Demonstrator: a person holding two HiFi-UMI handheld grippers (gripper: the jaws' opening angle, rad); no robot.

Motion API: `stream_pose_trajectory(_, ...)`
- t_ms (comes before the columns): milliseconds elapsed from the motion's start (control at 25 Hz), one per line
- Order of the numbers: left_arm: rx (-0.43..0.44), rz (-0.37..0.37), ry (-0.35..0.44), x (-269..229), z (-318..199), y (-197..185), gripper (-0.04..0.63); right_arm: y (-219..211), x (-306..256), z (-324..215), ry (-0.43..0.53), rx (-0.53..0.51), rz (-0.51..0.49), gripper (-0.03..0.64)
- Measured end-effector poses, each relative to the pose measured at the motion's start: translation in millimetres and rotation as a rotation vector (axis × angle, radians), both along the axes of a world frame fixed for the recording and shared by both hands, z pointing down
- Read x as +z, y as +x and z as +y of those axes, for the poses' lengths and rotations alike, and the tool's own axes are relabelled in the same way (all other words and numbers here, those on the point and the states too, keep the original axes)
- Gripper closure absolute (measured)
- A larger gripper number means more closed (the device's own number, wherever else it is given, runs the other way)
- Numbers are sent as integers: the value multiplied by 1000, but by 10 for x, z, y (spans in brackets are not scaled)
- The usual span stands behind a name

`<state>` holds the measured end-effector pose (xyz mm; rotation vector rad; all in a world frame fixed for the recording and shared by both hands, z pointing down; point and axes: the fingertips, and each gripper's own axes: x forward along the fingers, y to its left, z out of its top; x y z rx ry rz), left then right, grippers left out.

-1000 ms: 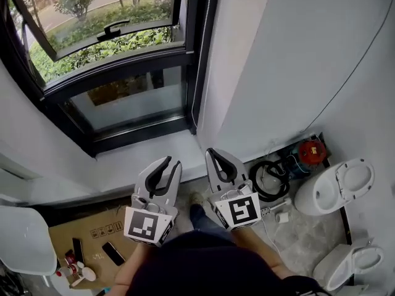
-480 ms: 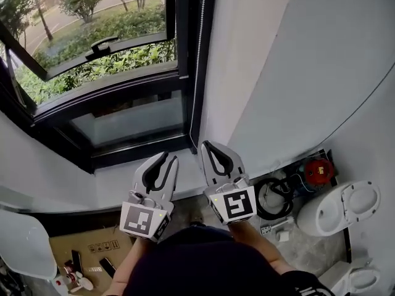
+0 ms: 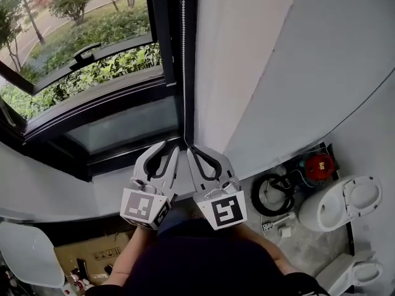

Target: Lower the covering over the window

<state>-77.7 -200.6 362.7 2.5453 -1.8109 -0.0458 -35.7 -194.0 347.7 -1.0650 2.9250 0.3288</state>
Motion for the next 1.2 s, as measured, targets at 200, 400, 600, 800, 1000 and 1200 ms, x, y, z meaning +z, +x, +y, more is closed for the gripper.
stream_pose_trajectory(200,57,-6,9,20,-336,-66,528,-114,-26,-71,-11,22,-22,604)
stream_pose_trajectory(400,107,-31,5,8,-665,-140,528,-188,-58,-208,-19,82,-18,604)
stream_pose_trajectory(600,181,-65,12,-8,-955,-158,528,-235,-79,-384,-37,170,-28,604)
stream_pose_trajectory(800,224,-80,15,54,-1215,-148,528,-292,-50,-505,-47,225,-21,604)
stream_pose_trajectory(1000,230,-97,8,151,-1515,-104,528,-301,-14,-585,-64,256,-15,604)
stream_pose_trajectory(1200,215,-145,-5,184,-1764,-84,525,-307,-71,-604,-41,268,-8,604)
